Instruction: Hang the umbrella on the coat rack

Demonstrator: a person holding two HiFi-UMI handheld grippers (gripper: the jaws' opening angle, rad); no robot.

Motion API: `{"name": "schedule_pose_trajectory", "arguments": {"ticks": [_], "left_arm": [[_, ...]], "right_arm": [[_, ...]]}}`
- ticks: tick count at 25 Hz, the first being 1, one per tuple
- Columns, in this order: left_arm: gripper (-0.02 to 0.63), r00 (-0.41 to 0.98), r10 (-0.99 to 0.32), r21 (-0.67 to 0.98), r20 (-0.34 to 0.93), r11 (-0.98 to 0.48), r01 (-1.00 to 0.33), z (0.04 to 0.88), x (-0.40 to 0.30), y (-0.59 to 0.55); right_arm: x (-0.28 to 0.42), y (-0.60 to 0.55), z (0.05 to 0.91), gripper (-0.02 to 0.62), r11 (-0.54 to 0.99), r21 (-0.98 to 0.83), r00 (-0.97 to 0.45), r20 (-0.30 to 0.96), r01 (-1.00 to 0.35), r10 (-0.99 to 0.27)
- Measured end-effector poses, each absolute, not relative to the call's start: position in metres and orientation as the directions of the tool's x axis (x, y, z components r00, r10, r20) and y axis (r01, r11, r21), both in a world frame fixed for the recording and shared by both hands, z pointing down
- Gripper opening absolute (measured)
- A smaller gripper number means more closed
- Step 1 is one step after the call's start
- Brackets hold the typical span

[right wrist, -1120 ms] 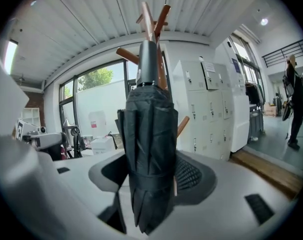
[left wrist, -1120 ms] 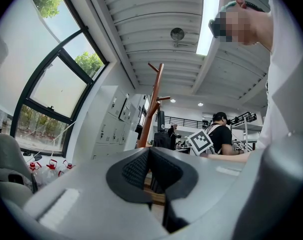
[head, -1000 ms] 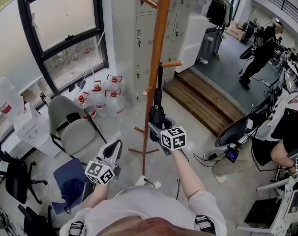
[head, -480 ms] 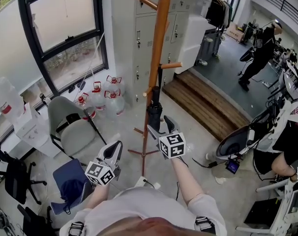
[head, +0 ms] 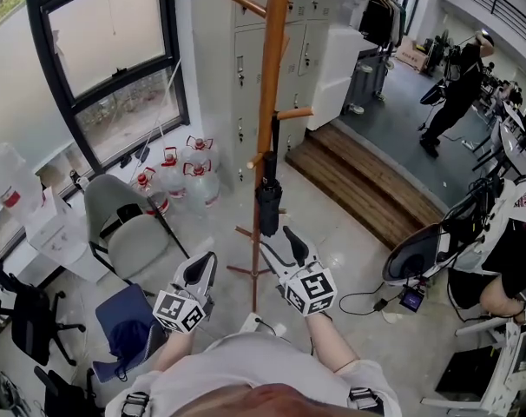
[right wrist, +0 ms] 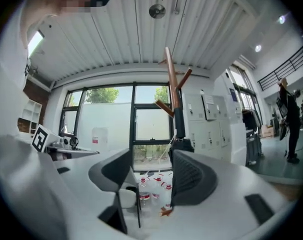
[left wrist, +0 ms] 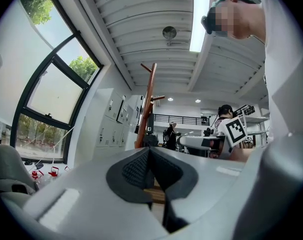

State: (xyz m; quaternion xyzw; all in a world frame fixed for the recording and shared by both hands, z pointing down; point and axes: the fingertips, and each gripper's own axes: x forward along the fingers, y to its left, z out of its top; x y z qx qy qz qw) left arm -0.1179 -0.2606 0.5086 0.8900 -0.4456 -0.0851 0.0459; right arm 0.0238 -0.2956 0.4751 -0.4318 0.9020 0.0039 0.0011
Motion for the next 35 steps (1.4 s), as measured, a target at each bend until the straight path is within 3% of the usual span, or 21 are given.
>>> {"name": "schedule_pose_trajectory", "arguments": {"ticks": [4,5,35], "left_arm": [[0.009,0.593,-0.795,0.117,-0.125,-0.606,-0.787,0.501,-0.113,-0.257],[0.009,0.593,-0.795,0.108,-0.128,-0.606,-0.788,0.499,-0.111,-0.255],[0.009,0.587,-0.799,0.066,-0.127,-0.598,-0.799,0.497,-0.104,-0.247]], "right_arm": [[0.039,-0.28,0.47,0.045,0.603,-0.013,-0.6,-0.084,-0.797,-0.795],[0.041,-0.276,0.47,0.013,0.613,-0.031,-0.609,-0.091,-0.789,-0.788],[0.036,-0.256,0.483,0.008,0.69,-0.107,-0.685,-0.083,-0.716,-0.724]]}}
